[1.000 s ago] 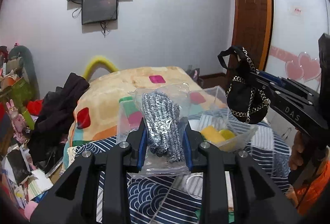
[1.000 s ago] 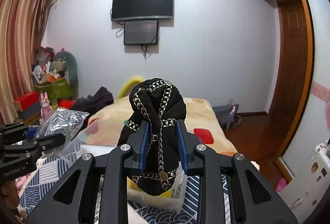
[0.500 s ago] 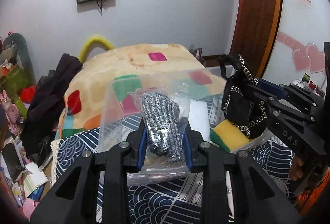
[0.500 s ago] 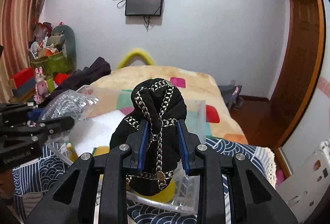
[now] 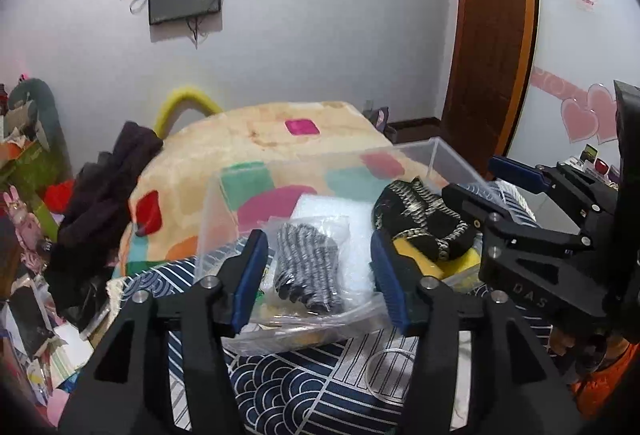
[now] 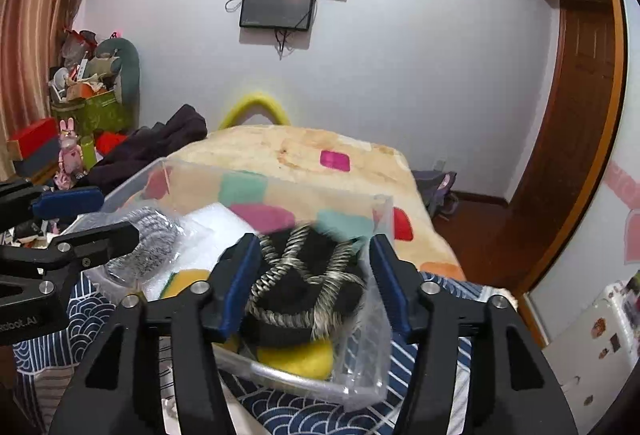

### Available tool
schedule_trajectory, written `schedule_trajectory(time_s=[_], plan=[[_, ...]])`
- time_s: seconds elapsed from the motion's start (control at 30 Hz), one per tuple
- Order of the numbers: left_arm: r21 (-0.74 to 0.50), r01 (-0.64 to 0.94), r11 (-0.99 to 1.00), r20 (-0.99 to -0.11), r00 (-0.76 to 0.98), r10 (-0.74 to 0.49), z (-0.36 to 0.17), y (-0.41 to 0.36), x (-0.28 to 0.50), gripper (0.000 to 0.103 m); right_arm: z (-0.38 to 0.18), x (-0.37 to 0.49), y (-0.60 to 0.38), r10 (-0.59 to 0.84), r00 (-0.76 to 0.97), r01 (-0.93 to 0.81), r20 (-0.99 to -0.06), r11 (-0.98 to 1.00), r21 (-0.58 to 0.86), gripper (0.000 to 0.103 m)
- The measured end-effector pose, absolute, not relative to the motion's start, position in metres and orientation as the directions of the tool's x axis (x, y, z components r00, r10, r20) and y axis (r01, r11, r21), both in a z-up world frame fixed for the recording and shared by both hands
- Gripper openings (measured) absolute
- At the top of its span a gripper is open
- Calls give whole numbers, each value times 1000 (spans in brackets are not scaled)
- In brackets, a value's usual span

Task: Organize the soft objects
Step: 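Lower the steel-wool bag and black chain bag into the box and release both, then grasp the white drawstring pouch with the right tool while the left tool grasps the green glove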

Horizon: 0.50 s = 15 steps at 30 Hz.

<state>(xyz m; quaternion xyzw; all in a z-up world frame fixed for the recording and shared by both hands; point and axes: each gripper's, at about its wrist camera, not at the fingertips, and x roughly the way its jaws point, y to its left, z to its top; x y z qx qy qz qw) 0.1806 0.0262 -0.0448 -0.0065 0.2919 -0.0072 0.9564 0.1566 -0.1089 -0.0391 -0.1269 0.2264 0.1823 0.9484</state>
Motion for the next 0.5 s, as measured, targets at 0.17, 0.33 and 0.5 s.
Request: schedule_trajectory(time_s=[0.17, 0.33, 0.5], plan=[[7, 11, 1000, -510, 860, -5, -29, 21, 158, 69, -24, 143, -115, 311, 846, -406, -433, 902, -146, 65], [13, -2, 1000, -486, 874, 8, -21, 17, 137, 72, -13, 124, -121, 327, 858, -410, -396, 901, -143, 67], [-12, 6, 1000, -504, 864, -11, -31, 15, 120, 76, -16, 109, -128, 355, 846, -433, -398, 893, -124, 75]])
